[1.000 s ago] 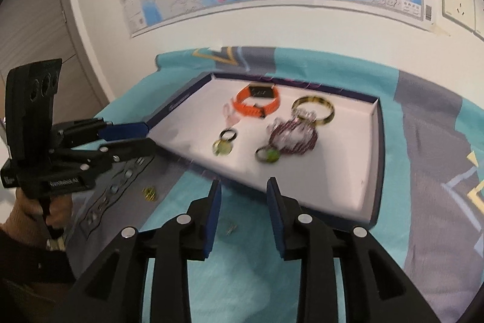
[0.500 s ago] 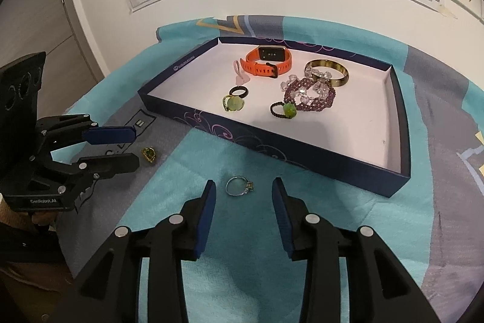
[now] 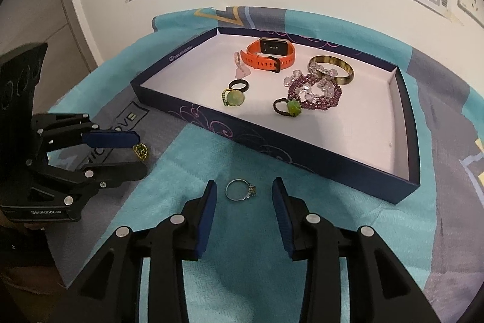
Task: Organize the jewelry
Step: 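Withdraw both tools toward the silver ring and gold key pendant, then grasp the silver stone ring with the right tool while the left tool grasps the gold key pendant, then lift the silver ring with the right tool while the left tool lifts the gold key pendant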
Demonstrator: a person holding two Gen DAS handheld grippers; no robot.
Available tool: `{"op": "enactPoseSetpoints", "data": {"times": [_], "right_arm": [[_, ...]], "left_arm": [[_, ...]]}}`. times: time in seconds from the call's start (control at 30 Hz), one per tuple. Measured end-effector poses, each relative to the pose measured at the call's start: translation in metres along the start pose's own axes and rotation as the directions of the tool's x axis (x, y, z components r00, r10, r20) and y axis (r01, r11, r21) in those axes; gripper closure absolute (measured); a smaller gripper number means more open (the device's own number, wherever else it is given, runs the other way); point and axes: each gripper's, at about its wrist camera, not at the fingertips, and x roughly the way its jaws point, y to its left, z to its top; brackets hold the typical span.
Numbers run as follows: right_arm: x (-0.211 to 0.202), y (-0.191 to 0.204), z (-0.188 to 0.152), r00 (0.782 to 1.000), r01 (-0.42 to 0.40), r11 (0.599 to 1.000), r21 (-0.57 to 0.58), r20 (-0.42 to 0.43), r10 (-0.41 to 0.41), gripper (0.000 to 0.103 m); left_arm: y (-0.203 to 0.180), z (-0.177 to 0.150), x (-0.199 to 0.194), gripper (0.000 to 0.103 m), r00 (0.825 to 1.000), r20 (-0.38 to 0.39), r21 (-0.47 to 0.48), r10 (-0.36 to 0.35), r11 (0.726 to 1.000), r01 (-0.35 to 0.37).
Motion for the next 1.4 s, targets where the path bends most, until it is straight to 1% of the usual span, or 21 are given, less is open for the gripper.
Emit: {"op": "enactPoseSetpoints", "data": {"times": [0.1, 0.2, 0.27, 0.3, 0.53, 0.77, 0.93, 1.4], "right_arm": [[0.001, 0.004, 0.0, 1.0, 0.015, 1.0, -0.02, -0.003, -0.015, 0.066], [0.0, 0.005, 0.0, 1.0, 0.018, 1.0, -0.025, -0.003, -0.018, 0.069], [0.0, 0.005, 0.0, 1.0, 0.022, 0.999, -0.028, -0.003, -0.022, 0.075], [0.0, 0.006, 0.0, 1.0, 0.02, 0.999, -0.031, -0.003, -0.02, 0.076], [0.001, 0.008, 0.0, 1.0, 0.019, 0.999, -0.037, -0.003, -0.019, 0.084], [-0.001, 0.003, 0.0, 1.0, 0.008, 1.0, -0.012, 0.004, -0.008, 0.084], [-0.005, -0.007, -0.002, 1.0, -0.024, 0.999, 0.038, 0.014, 0.024, 0.084], [-0.012, -0.014, -0.004, 0.999, -0.035, 0.997, 0.062, 0.036, 0.033, 0.084]], "left_arm": [[0.0, 0.001, 0.001, 0.064, 1.0, -0.003, -0.008, -0.002, 1.0, 0.002], [0.0, 0.002, 0.002, 0.07, 1.0, -0.005, -0.011, 0.004, 1.0, -0.004], [0.0, 0.003, 0.003, 0.075, 1.0, -0.005, -0.013, 0.007, 1.0, -0.007], [0.0, 0.003, 0.003, 0.077, 1.0, -0.006, -0.014, 0.008, 1.0, -0.008], [0.0, 0.003, 0.004, 0.079, 1.0, -0.005, -0.018, 0.01, 1.0, -0.01], [-0.001, 0.004, 0.003, 0.08, 1.0, -0.005, -0.021, 0.005, 1.0, -0.005], [-0.002, 0.004, 0.003, 0.082, 1.0, -0.002, -0.026, -0.003, 1.0, 0.003], [-0.011, 0.008, 0.001, 0.083, 1.0, 0.005, -0.024, -0.012, 1.0, 0.012]]}}
